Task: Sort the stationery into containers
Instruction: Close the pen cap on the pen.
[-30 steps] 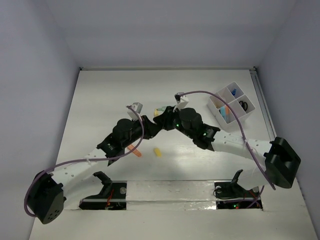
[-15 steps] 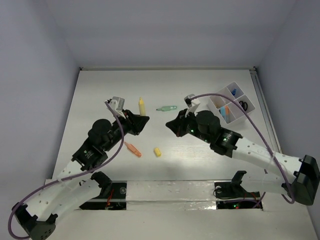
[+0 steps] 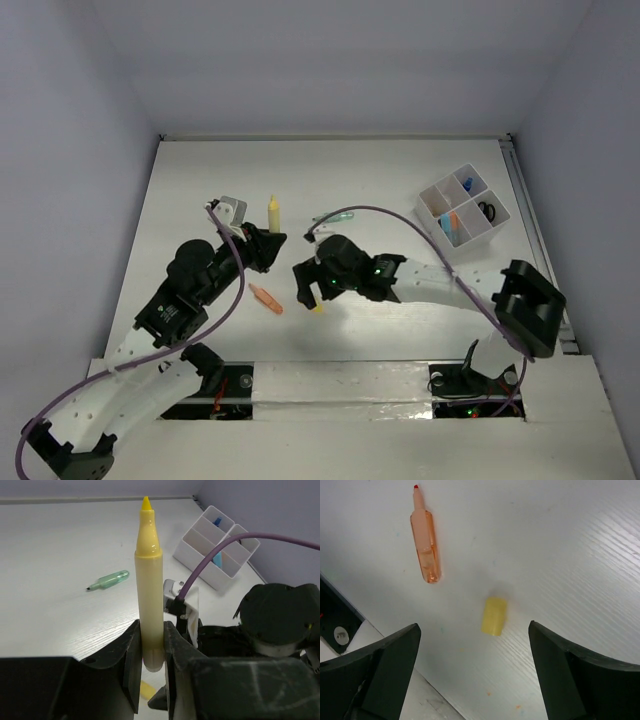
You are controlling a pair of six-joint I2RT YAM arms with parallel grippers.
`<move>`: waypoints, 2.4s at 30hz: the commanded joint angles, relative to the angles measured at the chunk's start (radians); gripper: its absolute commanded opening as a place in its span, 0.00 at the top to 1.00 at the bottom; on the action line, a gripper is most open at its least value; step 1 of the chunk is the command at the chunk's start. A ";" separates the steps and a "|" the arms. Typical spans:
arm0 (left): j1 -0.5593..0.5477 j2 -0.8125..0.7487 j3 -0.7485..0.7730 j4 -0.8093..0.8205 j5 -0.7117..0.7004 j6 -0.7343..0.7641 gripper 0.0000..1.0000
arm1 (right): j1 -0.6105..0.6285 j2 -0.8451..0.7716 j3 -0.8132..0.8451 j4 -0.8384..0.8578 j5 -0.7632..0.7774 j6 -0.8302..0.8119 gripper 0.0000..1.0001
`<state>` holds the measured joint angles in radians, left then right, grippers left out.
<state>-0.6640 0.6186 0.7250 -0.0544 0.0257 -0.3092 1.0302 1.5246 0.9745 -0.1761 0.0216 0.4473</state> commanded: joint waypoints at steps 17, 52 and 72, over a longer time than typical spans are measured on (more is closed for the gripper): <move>0.038 -0.060 -0.018 0.027 0.036 0.035 1.00 | 0.102 0.338 0.257 -0.227 0.259 0.033 0.37; 0.057 0.121 -0.029 0.065 0.203 0.012 1.00 | 0.036 -0.224 0.132 0.372 0.552 0.028 1.00; 0.057 0.142 -0.030 0.077 0.252 0.012 1.00 | 0.036 -0.095 0.236 0.650 0.497 -0.022 1.00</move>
<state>-0.6132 0.7670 0.6956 -0.0410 0.2581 -0.2970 1.0615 1.4239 1.1496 0.3977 0.5144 0.4458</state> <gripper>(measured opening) 0.149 0.334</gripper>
